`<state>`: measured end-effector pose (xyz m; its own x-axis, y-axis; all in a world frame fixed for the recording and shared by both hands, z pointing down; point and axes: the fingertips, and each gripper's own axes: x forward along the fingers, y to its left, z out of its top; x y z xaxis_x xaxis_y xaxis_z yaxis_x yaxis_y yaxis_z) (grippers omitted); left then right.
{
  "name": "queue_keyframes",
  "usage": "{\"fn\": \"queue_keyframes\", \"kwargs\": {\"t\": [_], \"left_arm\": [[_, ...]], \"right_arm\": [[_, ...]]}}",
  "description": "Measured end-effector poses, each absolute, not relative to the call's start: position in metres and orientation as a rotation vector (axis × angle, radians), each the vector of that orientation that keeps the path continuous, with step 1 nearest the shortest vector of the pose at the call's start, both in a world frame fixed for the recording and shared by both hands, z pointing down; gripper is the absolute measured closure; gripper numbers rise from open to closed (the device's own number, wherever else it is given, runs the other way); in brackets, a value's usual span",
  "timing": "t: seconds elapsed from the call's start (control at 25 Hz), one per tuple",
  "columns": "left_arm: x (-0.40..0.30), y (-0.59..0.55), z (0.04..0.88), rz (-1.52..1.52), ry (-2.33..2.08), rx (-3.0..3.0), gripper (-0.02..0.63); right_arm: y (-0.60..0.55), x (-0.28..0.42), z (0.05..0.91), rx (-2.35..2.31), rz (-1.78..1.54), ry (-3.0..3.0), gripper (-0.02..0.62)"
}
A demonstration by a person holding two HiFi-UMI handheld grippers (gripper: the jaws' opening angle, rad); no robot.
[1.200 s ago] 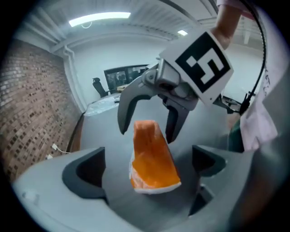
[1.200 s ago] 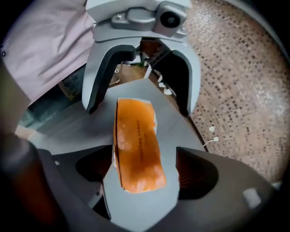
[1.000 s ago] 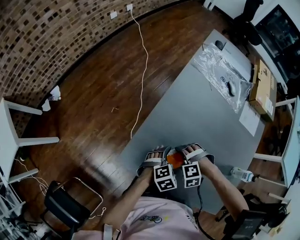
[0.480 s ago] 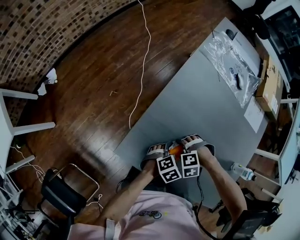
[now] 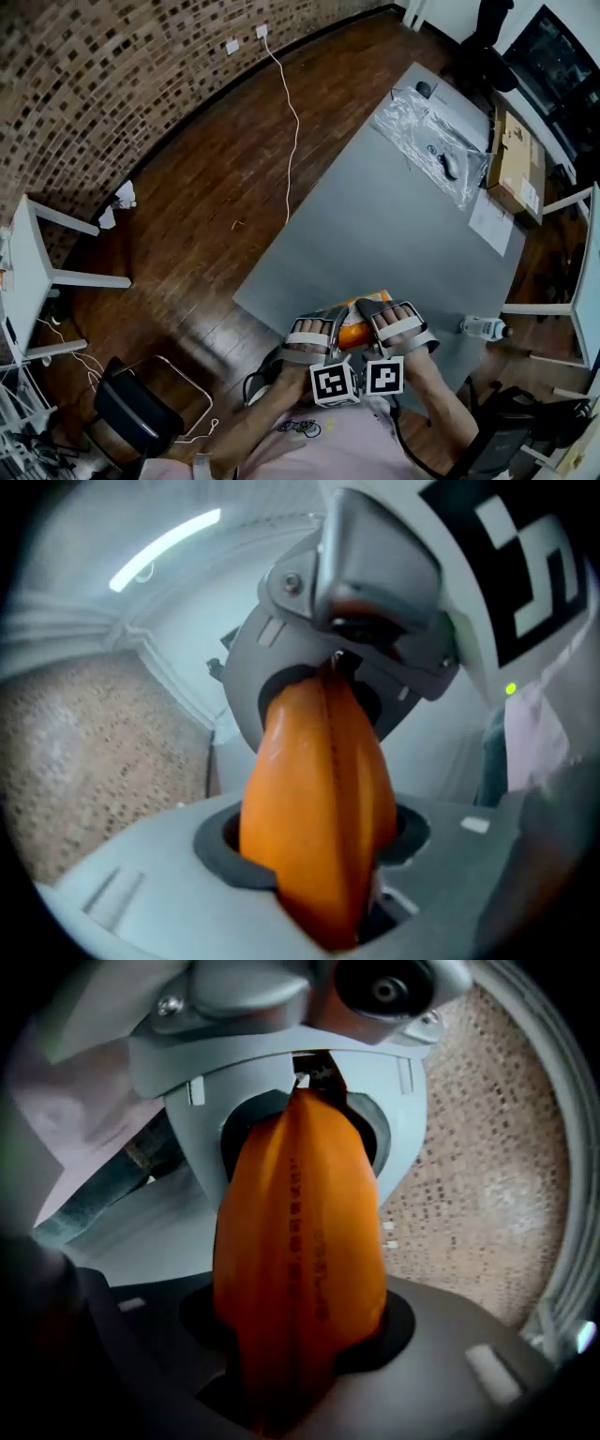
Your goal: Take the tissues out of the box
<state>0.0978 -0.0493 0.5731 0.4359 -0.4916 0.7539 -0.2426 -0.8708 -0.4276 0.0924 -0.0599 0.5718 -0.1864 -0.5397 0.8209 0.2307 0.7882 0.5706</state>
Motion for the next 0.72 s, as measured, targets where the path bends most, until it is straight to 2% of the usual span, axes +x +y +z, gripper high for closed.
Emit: {"fn": "queue_keyframes", "kwargs": {"t": [0.32,0.72], "left_arm": [[0.101,0.001,0.503,-1.363,0.777,-2.062,0.369],[0.1,0.047,0.464,-1.263,0.836,-1.891,0.37]], "right_arm": [[-0.012,0.097,0.499,0.544,-1.018,-1.618,0.354],[0.037,0.098,0.458,0.687,-1.151,-1.55,0.366]]}}
